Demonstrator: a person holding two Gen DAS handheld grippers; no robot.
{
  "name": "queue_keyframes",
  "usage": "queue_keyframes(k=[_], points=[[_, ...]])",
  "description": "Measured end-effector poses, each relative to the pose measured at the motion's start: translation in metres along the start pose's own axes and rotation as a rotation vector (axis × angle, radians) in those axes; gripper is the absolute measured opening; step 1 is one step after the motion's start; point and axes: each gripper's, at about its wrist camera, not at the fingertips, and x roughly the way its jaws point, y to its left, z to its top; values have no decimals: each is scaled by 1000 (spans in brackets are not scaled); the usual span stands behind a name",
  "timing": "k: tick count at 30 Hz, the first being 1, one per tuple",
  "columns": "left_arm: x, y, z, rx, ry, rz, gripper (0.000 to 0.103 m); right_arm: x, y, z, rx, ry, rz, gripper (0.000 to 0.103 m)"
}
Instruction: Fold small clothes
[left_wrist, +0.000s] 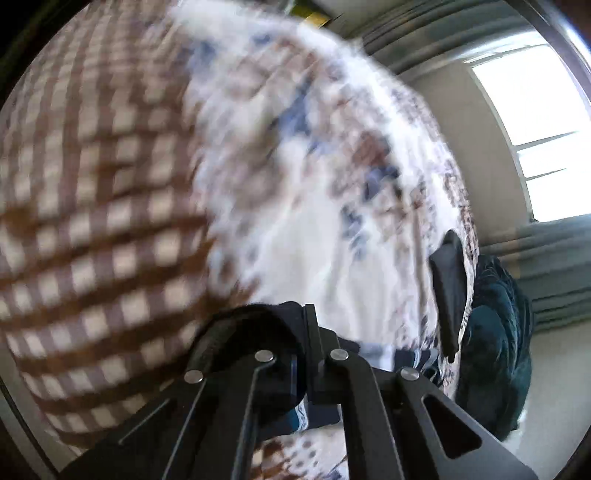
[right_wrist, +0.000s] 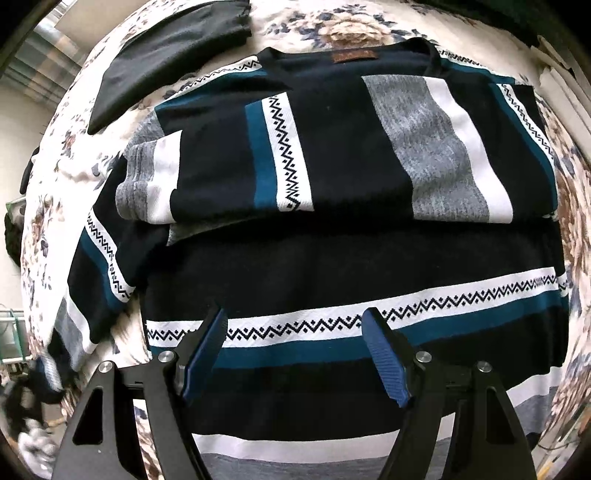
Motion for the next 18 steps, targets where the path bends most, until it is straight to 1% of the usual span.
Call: queue_keyframes(k=[1,2,3,4,5,7,8,9,10,11,12,14,15,17,18], points=[[-8,-5,8,14,-37,6,1,0,-1,0,2,-2,0,77],[-9,-4,16,22,-44,19,1,0,-1,1,4,-2,0,77],[-6,0,22,27,-46,62,1,0,-2,1,8,-1,2,77],[-1,6,26,19,-42,88,1,-1,-2,0,14,-1,5,77],[8,15,31,5,-14,99,5,-1,-3,0,20,-1,10,77],[22,28,34,-14,38,152,8,-5,-3,-1,27,-4,21,77],[23,34,32,-22,44,177,24,-6,-2,-1,26,-7,25,77],[21,41,29,-38,43,188,35,-9,-2,-2,23,-13,27,77],[16,46,24,-59,31,182,52,-11,-1,-3,20,-18,28,77],[9,54,17,-97,12,163,60,-12,-1,-3,17,-26,26,77],[5,60,9,-140,6,142,63,-14,-2,-4,15,-43,15,77],[-1,73,-5,-222,10,119,63,-14,-3,-4,14,-59,-8,77],[-1,79,-16,-287,16,85,63,-12,-6,-2,24,-60,-22,77],[3,82,-32,-370,34,26,64,-9,-10,0,48,-59,-34,77],[12,75,-37,-396,42,-7,64,-8,-13,1,66,-58,-36,77]])
